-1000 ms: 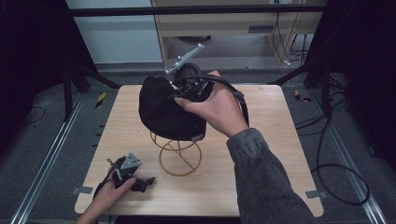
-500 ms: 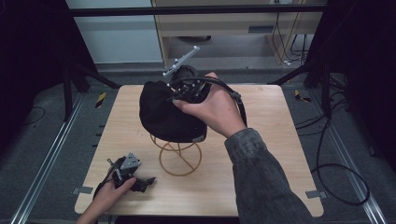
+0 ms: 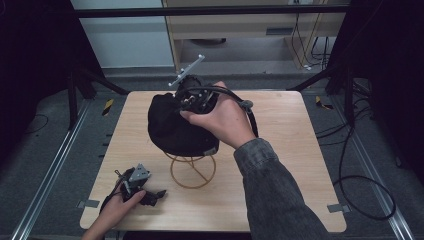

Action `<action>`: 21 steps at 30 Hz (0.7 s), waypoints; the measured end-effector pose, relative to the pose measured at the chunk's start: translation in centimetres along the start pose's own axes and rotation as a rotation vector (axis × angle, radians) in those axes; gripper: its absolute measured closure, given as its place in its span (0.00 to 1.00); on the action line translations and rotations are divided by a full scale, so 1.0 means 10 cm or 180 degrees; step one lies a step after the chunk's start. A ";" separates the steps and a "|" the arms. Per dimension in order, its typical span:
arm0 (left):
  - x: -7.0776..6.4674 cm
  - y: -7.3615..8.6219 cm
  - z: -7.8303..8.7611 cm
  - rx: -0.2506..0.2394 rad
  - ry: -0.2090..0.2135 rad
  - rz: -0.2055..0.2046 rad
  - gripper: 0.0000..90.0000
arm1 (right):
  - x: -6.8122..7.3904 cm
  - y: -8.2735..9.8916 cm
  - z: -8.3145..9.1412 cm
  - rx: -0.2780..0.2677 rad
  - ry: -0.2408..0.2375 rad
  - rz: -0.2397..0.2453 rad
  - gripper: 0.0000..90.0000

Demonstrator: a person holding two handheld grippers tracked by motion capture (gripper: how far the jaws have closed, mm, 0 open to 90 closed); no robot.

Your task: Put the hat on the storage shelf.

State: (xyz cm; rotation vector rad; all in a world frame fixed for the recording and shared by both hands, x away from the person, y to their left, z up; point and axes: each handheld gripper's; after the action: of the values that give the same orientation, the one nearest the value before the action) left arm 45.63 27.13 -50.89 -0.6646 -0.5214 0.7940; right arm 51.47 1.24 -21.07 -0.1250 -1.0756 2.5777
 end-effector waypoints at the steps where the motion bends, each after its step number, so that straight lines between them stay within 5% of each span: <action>1: 0.00 0.00 0.00 0.0000 0.0000 0.0001 0.00 | 0.00 0.00 -0.01 0.0011 0.0012 -0.0003 0.84; 21: 0.00 0.00 0.00 0.0004 -0.0003 -0.0007 0.00 | -0.02 0.04 -0.08 0.0085 0.0002 -0.0040 0.82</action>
State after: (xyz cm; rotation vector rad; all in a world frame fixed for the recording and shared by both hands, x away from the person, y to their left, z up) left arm 45.62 27.15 -50.88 -0.6624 -0.5224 0.7924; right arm 51.76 1.43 -21.93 -0.1120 -1.0379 2.5796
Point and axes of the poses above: each handheld gripper's, and its own axes: z roughly backward along the jaws, y roughly out of its underside, x roughly to its left, and after that the axes turned 13 degrees about -y, right-handed
